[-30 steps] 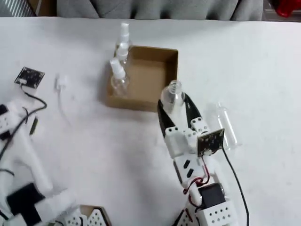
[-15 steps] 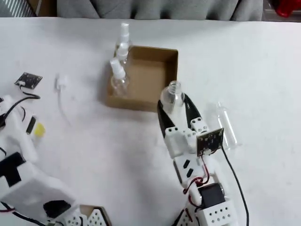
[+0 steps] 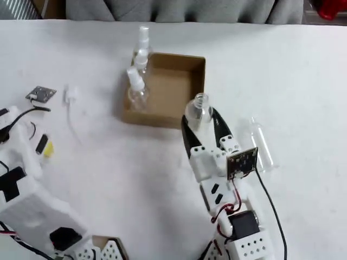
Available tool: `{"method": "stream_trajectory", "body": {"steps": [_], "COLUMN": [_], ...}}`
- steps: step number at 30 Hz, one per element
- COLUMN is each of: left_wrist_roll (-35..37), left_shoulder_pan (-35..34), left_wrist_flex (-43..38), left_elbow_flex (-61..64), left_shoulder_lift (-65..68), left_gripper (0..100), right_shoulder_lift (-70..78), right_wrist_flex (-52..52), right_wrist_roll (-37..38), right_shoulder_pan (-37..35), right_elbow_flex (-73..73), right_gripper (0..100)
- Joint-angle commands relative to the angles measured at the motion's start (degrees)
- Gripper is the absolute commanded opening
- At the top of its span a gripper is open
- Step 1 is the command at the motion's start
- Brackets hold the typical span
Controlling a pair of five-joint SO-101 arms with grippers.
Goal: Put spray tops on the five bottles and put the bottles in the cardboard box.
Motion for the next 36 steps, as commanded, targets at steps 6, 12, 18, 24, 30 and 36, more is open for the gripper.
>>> {"method": "stream_trajectory", "body": {"steps": [6,12,18,24,30,36], "left_wrist_roll": [11.08,21.19,31.47,41.05,47.56,52.57], "left_shoulder_pan": [-0.31,4.88,13.41,22.81,30.99,36.35], "left_wrist_flex": [15.74,18.64,18.37,15.03,9.67,3.25], "left_elbow_flex": [-13.63,-17.14,-16.79,-16.79,-16.79,-16.79], "left_shoulder_lift": [-8.04,-18.86,-31.16,-41.01,-46.2,-50.42], "left_gripper": [2,2,2,2,2,2], "right_shoulder_lift": [-1.01,-1.01,-1.01,-1.01,-1.01,-1.01], "right_wrist_flex": [-0.22,-0.31,-0.4,-0.4,0.04,0.4], "right_wrist_roll": [0.79,0.79,0.79,0.79,0.79,0.79], "right_shoulder_pan": [-0.66,-0.75,-0.75,-2.15,-4.53,-7.96], "right_elbow_flex": [0.35,0.35,0.35,0.44,0.44,0.44], "right_gripper": [1.5,1.5,1.5,1.5,1.5,1.5]}}
